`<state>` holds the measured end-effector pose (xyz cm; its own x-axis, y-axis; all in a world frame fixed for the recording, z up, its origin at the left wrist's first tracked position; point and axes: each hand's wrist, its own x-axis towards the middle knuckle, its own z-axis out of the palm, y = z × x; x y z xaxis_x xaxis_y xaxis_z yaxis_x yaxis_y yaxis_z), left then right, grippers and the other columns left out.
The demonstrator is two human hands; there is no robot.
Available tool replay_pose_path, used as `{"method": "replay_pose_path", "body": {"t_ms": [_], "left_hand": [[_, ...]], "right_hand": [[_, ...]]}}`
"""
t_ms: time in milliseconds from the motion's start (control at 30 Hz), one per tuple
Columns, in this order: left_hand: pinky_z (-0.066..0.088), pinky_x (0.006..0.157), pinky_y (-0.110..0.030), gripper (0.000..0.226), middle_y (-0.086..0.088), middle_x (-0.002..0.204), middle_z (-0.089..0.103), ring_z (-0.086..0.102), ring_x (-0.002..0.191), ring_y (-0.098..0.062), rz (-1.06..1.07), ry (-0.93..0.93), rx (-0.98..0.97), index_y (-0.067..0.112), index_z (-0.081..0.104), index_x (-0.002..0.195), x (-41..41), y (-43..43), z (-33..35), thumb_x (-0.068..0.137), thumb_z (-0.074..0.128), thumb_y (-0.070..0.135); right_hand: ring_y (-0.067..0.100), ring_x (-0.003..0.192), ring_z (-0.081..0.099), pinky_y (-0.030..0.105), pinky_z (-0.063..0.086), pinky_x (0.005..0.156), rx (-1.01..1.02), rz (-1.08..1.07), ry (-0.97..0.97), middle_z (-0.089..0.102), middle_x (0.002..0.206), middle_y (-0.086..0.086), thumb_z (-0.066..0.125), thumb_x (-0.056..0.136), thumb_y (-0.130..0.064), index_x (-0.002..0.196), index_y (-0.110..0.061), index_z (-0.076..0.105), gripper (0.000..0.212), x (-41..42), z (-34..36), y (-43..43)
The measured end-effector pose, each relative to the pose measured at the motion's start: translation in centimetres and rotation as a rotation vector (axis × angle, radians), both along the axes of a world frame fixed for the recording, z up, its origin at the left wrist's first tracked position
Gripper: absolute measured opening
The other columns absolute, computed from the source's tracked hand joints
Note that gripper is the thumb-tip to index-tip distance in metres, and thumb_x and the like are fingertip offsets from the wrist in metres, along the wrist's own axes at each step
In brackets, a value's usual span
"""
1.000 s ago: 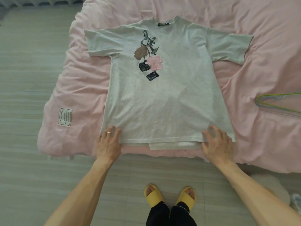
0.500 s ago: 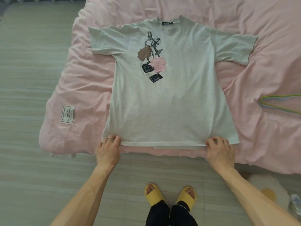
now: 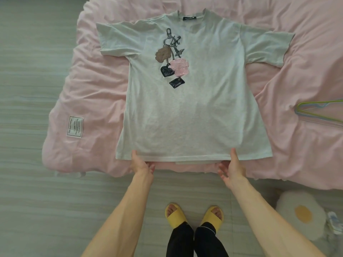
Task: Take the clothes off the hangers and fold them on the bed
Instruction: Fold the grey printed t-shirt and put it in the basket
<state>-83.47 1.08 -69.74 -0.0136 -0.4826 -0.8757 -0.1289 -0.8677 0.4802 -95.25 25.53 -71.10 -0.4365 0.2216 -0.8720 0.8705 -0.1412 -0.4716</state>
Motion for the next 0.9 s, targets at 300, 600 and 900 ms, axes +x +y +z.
{"method": "replay_pose_path", "body": {"t_ms": [300, 600, 900], "left_hand": [[0.053, 0.065, -0.027, 0.042, -0.001, 0.117, 0.064, 0.064, 0.089, -0.015, 0.093, -0.044, -0.204, 0.019, 0.057, 0.133, 1.6, -4.0, 0.4, 0.097, 0.063, 0.039], [0.05, 0.065, -0.029, 0.029, -0.001, 0.101, 0.064, 0.063, 0.084, -0.016, 0.04, 0.015, -0.063, 0.017, 0.056, 0.128, 3.0, -3.5, 0.4, 0.1, 0.06, 0.022], [0.055, 0.07, -0.025, 0.021, 0.0, 0.092, 0.064, 0.062, 0.083, -0.016, 0.133, 0.127, 0.092, 0.016, 0.065, 0.092, 3.8, -7.7, 1.4, 0.094, 0.061, 0.036]], "right_hand": [[0.022, 0.095, 0.062, 0.036, 0.055, 0.081, 0.163, -0.226, 0.1, 0.061, 0.111, 0.003, 0.07, 0.091, -0.026, 0.131, -0.011, 0.056, 0.045, -2.2, 0.2, 1.3], [0.022, 0.067, 0.058, 0.033, 0.055, 0.058, 0.223, -0.132, 0.095, 0.059, 0.088, 0.007, 0.064, 0.094, -0.012, 0.106, -0.006, 0.055, 0.016, -1.1, -0.7, 1.5], [0.022, 0.093, 0.066, 0.04, 0.058, 0.086, 0.128, -0.174, 0.124, 0.065, 0.106, 0.001, 0.078, 0.081, -0.032, 0.121, -0.015, 0.059, 0.047, -3.0, -0.3, 2.5]]}}
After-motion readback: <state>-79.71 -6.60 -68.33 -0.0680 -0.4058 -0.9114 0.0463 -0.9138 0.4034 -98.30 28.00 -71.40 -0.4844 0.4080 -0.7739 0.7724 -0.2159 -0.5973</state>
